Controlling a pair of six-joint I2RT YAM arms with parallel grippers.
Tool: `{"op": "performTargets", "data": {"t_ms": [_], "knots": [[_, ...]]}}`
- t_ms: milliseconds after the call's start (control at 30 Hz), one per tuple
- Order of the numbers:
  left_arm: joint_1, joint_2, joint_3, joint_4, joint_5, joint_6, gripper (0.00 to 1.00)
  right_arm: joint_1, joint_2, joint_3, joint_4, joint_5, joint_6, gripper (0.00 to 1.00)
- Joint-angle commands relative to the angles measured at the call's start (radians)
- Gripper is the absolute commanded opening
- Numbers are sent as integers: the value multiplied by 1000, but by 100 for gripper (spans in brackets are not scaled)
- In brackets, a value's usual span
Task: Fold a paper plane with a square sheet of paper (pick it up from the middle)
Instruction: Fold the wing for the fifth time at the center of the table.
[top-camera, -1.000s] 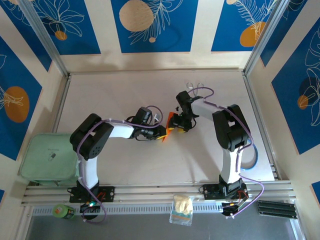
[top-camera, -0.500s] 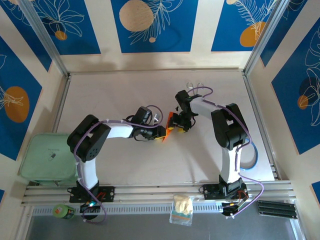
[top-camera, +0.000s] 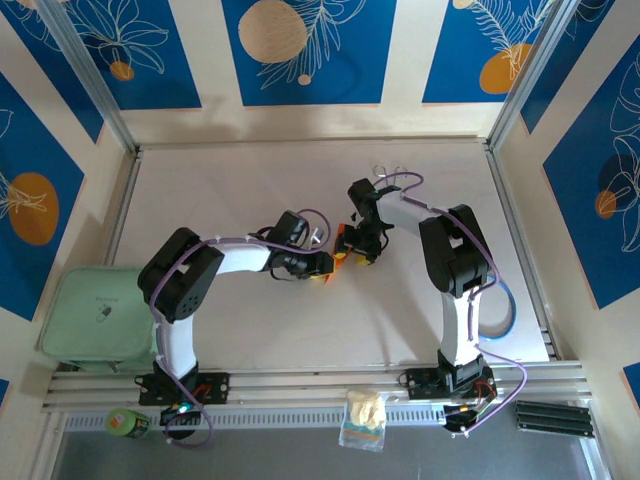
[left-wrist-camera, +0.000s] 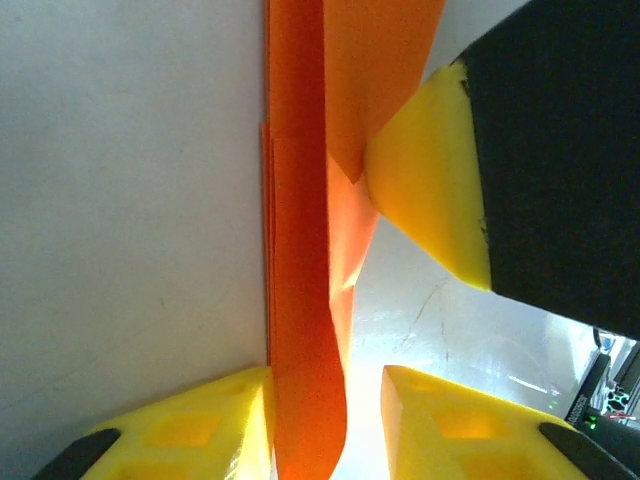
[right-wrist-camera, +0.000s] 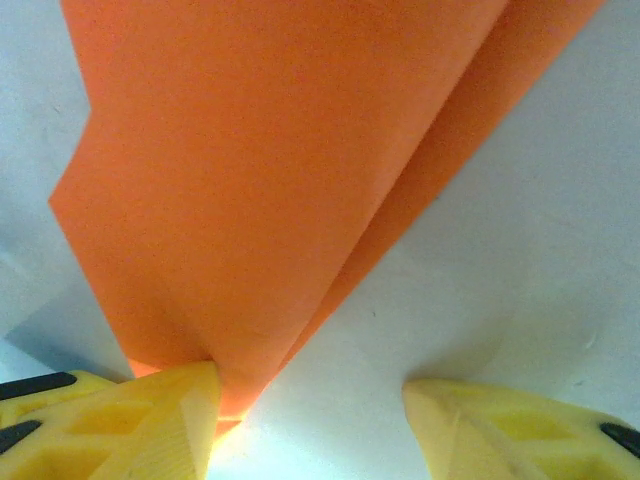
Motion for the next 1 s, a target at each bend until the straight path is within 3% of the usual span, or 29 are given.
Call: {"op": "performTargets", "data": {"t_ms": [0, 567, 967], "knots": [[-16, 38, 13, -59, -31, 39, 33, 17, 141, -57, 74, 101, 12, 57], [-22, 65, 15, -110, -92, 55, 18, 24, 166, -64, 53, 125, 35, 57], [-23, 63, 19, -124, -109, 56, 16, 30, 184, -65, 43, 144, 41, 56]]}}
